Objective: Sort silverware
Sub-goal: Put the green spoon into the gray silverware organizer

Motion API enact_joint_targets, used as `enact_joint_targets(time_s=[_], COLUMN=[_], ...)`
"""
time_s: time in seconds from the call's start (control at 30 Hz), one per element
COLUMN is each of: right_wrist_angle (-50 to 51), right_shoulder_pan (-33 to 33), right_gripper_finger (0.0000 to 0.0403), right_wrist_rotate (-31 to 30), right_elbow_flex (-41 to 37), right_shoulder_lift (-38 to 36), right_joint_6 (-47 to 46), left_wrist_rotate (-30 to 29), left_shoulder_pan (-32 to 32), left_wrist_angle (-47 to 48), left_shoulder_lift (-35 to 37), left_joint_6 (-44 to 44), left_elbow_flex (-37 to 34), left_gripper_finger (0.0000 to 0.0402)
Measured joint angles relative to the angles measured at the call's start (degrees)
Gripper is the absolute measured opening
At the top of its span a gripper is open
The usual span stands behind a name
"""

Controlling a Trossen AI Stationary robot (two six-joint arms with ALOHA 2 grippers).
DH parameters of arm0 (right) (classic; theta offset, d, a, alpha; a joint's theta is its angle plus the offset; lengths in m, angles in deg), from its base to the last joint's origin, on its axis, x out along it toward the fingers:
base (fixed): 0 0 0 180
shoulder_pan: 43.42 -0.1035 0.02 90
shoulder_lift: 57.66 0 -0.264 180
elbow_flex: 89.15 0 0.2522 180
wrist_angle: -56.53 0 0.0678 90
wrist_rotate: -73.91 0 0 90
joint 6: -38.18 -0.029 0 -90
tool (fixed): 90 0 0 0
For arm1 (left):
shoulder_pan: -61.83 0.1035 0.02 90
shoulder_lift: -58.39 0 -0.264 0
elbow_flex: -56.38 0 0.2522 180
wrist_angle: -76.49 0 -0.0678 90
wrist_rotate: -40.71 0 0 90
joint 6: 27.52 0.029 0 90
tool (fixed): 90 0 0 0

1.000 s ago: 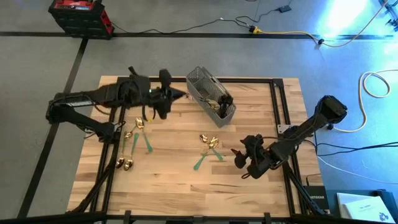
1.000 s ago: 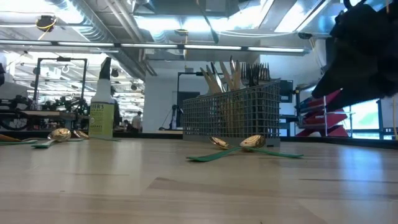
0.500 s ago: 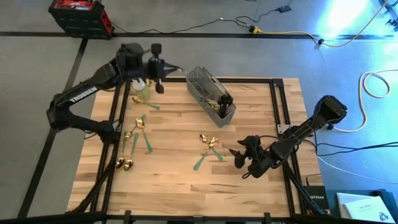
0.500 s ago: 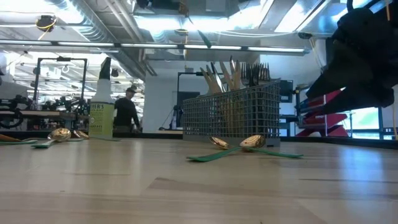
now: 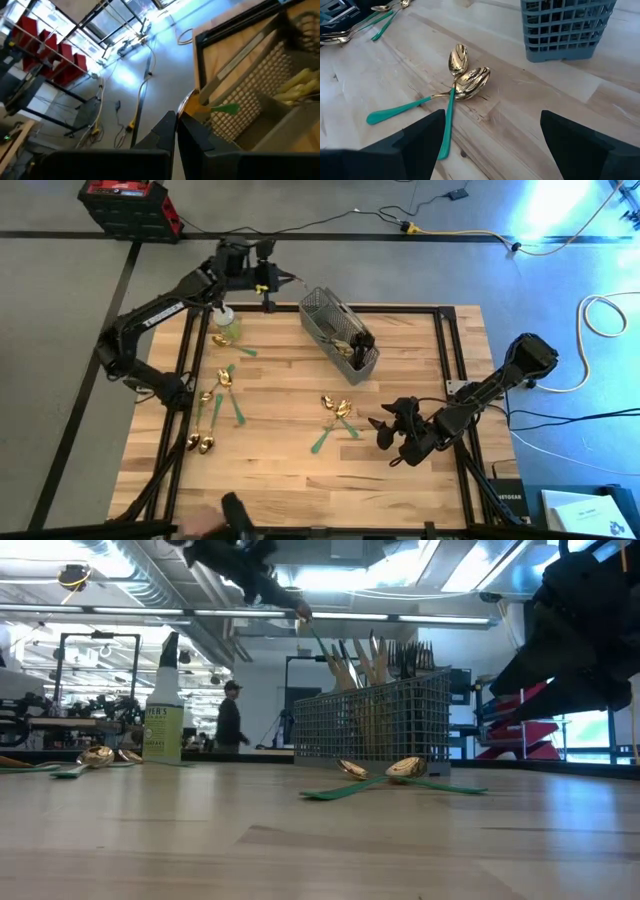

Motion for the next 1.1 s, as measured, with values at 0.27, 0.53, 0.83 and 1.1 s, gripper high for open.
enact_joint_targets(time_s=[0.27, 0.53, 0.83, 1.1], right_wrist_angle=[-0.18, -4.96, -7.92, -8.04], right_shoulder_pan=[0.00, 0.00, 0.00, 0.00], right_gripper_finger=[0.0309, 0.0309, 0.0309, 0.0309], right_wrist_rotate=[-0.02, -0.33, -0.15, 0.07], right_elbow_flex=[0.00, -0.02, -0.02, -0.02], right_shoulder_lift=[0.88, 5.40, 8.94, 8.92], right_joint_6=[0.18, 0.20, 0.18, 0.20], left_wrist_rotate=[-8.73, -12.79, -13.30, -17.37], left_shoulder_pan=[0.04, -0.05, -1.57, -2.01], left_wrist_angle=[-0.73, -0.20, 0.37, -0.45], left_shoulder_lift=[-2.52, -2.77, -4.52, -8.17], left_joint_6=[3.29, 0.91, -5.77, -9.05], left_elbow_flex=[-0.04, -0.04, -0.04, -0.07], left_gripper_finger=[0.0000, 0.0000, 0.0000, 0.0000])
